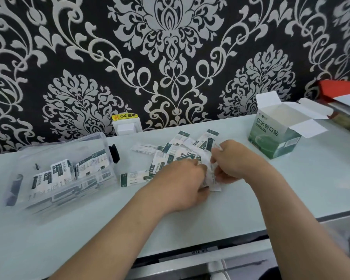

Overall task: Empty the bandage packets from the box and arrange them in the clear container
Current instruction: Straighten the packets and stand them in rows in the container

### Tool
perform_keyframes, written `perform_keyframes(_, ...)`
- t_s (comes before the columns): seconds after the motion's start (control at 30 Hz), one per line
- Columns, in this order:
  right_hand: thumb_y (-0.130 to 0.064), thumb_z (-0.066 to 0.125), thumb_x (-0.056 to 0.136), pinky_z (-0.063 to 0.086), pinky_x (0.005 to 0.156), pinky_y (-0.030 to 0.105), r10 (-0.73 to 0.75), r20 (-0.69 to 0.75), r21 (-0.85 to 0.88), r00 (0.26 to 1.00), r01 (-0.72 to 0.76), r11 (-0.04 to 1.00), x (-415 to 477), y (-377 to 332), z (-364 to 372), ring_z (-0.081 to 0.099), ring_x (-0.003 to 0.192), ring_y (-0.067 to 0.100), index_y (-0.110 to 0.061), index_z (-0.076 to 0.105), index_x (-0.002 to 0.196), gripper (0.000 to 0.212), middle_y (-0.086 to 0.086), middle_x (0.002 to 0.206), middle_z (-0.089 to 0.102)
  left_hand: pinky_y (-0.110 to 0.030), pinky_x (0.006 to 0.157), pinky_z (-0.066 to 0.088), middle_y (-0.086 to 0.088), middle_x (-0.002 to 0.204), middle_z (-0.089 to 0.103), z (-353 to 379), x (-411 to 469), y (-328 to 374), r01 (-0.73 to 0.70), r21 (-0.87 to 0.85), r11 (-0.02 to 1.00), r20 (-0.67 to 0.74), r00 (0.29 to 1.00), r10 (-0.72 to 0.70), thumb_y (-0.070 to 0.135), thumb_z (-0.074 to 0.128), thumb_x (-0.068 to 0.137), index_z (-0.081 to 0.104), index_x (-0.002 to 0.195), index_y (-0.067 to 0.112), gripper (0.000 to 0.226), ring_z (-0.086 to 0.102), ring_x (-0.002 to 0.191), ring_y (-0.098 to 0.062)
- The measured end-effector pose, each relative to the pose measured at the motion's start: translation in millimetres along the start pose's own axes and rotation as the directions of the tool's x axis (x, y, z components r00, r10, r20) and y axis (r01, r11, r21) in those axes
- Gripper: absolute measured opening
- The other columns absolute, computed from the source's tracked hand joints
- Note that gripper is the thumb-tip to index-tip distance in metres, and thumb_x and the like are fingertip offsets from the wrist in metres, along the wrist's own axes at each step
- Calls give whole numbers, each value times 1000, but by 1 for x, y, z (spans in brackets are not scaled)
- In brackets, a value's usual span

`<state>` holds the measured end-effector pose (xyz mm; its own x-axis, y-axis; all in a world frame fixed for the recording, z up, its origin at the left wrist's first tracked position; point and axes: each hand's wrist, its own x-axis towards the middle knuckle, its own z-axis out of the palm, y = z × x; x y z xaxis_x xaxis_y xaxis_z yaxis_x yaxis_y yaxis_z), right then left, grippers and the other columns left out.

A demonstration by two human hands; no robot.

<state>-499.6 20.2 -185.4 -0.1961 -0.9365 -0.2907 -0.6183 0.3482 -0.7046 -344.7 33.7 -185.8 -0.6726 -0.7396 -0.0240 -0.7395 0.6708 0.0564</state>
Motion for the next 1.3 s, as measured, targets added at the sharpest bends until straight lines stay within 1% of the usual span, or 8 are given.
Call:
perform_keyframes(0.27, -21, 35, 99, 60, 64, 40, -25, -26, 238, 999, 31, 971, 0, -10, 5, 63, 58, 29, -1, 57, 94, 31, 19, 74, 67, -36, 76, 48, -4, 92, 70, -19, 0, -27, 79, -69, 995, -242, 966, -93, 32, 50, 95, 70, 96, 20, 24, 61, 88, -27)
perform_keyframes(0.47, -18, 46, 96, 56, 71, 35, -126, -91, 621, 988, 155, 768, -11, -32, 0, 65, 81, 16, -11, 64, 88, 21, 11, 99, 70, -29, 65, 44, 6, 77, 60, -37, -7, -41, -6, -320, 947, -671, 707, -223, 16, 52, 96, 63, 87, 12, 14, 53, 71, -14)
perform_keyframes(0.67, -33, 40, 104, 42, 45, 25, -307, 256, 707, 917, 39, 706, -29, -43, 8, 51, 49, 16, -8, 59, 92, 33, 9, 65, 62, -35, 76, 48, 7, 91, 56, -24, 8, -34, 11, -518, 855, -573, 738, -357, 17, 62, 91, 66, 93, 16, 4, 53, 88, -12)
perform_keyframes(0.77, -35, 42, 101, 24, 41, 20, -175, 47, 653, 983, 102, 750, -18, -38, 3, 31, 44, 9, -13, 57, 93, 28, 0, 59, 47, -32, 80, 49, 12, 100, 52, -24, 16, -27, 26, -634, 773, -524, 721, -454, 20, 72, 84, 55, 100, 26, 24, 51, 94, -9)
perform_keyframes(0.83, -33, 47, 98, 26, 41, 21, -64, -115, 589, 991, 120, 799, -12, -33, -2, 33, 44, 9, -12, 61, 92, 26, -1, 60, 46, -30, 85, 47, 9, 106, 57, -23, 17, -21, 104, -652, 751, -296, 877, -379, 22, 74, 81, 56, 105, 28, 31, 54, 99, -11)
perform_keyframes(0.9, -27, 50, 95, 27, 42, 22, -23, -186, 536, 982, 121, 836, -9, -27, -5, 35, 47, 12, -12, 61, 85, 21, 1, 61, 45, -28, 91, 44, 4, 119, 56, -16, 18, -11, 188, -519, 834, 24, 978, -206, 35, 76, 79, 55, 123, 28, 48, 53, 108, -14)
perform_keyframes(1.0, -18, 52, 93, 23, 43, 23, -15, -204, 507, 979, 118, 854, -10, -22, -7, 32, 50, 15, -12, 54, 83, 12, 4, 63, 40, -37, 112, 29, 2, 153, 32, -7, 20, 2, 144, -261, 954, 234, 969, -82, 48, 73, 79, 32, 147, 26, 82, 27, 140, -20)
perform_keyframes(1.3, -16, 52, 92, 27, 44, 23, 40, -90, 635, 995, 27, 772, -12, -20, -12, 42, 46, 12, -9, 58, 93, 9, 1, 59, 41, -31, 75, 50, 2, 85, 66, -7, 22, -5, 107, -209, 972, 21, 994, -105, 39, 65, 86, 69, 92, 27, 14, 60, 85, -21)
